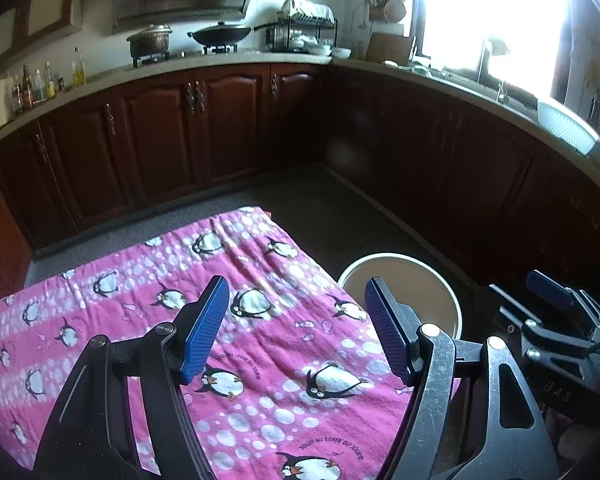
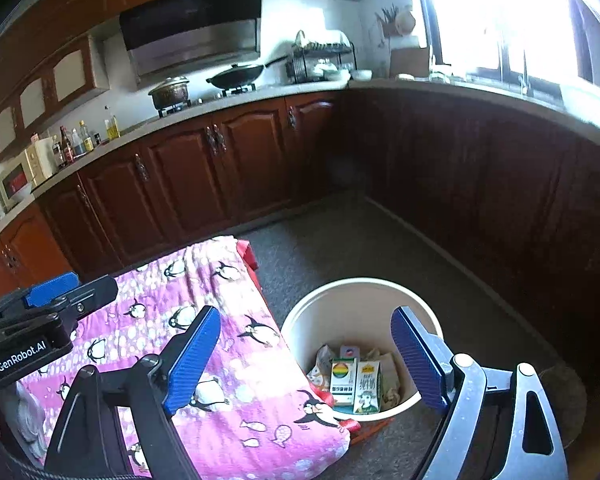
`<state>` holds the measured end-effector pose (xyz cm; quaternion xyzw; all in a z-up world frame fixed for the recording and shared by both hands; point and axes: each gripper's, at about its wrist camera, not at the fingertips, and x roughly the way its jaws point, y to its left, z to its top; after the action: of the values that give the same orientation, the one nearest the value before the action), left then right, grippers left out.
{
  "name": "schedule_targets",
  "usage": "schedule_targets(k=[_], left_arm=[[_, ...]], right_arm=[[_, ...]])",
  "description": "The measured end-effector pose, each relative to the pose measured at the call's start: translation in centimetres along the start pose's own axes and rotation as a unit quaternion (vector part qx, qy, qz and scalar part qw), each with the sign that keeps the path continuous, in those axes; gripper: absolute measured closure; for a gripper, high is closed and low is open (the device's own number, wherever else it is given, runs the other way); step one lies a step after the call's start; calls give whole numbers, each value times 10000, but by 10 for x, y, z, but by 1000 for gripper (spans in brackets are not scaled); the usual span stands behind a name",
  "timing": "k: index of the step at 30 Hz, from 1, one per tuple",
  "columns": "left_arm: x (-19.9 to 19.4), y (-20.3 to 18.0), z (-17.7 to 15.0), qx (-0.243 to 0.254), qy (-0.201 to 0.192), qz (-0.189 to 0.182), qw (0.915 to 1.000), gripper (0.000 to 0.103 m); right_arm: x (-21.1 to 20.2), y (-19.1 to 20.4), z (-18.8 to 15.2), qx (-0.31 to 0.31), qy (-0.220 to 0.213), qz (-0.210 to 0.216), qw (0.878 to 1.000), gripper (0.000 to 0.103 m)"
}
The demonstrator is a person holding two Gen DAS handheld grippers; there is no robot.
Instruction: Collect trash
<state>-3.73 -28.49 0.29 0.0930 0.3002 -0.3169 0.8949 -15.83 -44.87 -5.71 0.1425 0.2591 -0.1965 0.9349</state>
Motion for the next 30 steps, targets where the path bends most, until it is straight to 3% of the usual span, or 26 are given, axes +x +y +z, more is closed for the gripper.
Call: schedule_targets(k=[18, 30], left_arm=[[-36, 16, 9, -84, -607, 177, 9980, 33], [-41, 13, 7, -42, -730, 261, 9970, 33]], right_arm=[[-24, 12, 14, 136, -350, 267, 9989, 11], [-25, 14, 15, 123, -357, 244, 9990, 11]])
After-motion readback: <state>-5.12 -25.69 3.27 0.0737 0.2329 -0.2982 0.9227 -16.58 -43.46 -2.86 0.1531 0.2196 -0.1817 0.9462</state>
